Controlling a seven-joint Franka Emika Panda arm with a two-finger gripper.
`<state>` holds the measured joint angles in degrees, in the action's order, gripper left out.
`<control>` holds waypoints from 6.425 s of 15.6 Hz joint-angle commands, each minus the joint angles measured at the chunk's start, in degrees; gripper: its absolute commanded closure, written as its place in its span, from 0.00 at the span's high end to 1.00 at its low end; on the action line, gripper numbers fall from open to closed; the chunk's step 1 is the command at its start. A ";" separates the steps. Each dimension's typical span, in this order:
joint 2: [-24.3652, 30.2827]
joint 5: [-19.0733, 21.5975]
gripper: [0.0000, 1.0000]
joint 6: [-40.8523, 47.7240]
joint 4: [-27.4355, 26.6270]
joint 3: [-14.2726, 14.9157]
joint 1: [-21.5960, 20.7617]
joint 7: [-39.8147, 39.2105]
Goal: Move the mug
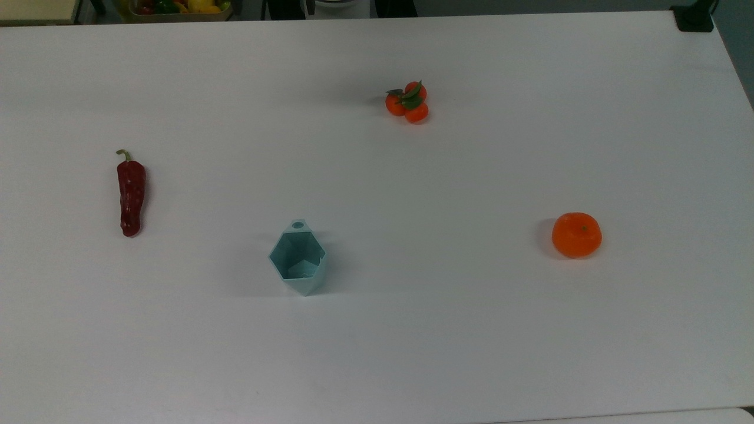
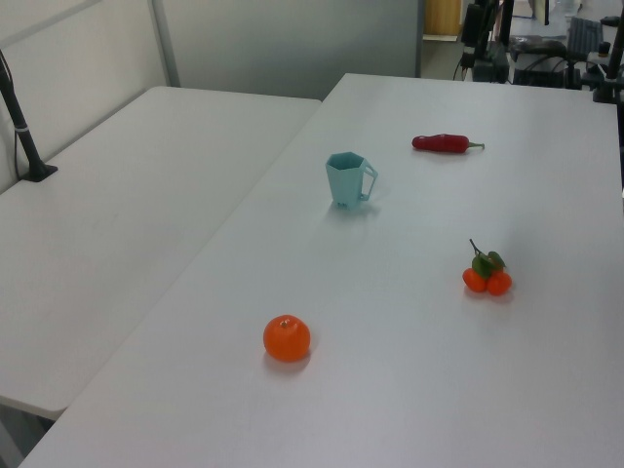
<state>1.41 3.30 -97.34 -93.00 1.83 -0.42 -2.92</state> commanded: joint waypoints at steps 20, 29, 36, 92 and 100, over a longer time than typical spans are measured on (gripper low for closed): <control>0.44 -0.31 1.00 -0.31 -0.96 -0.33 0.24 -1.48; -1.50 0.22 0.85 -5.22 -0.96 -0.33 0.24 -1.57; -3.60 0.30 0.85 -18.04 -6.48 -0.24 0.24 -2.88; -30.06 0.21 0.20 -57.53 -6.23 -0.33 -3.54 -2.36; -29.63 0.22 0.00 -57.53 -6.41 -0.33 -3.45 -2.27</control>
<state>-28.31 3.42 -154.28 -99.57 1.27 -3.58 -4.40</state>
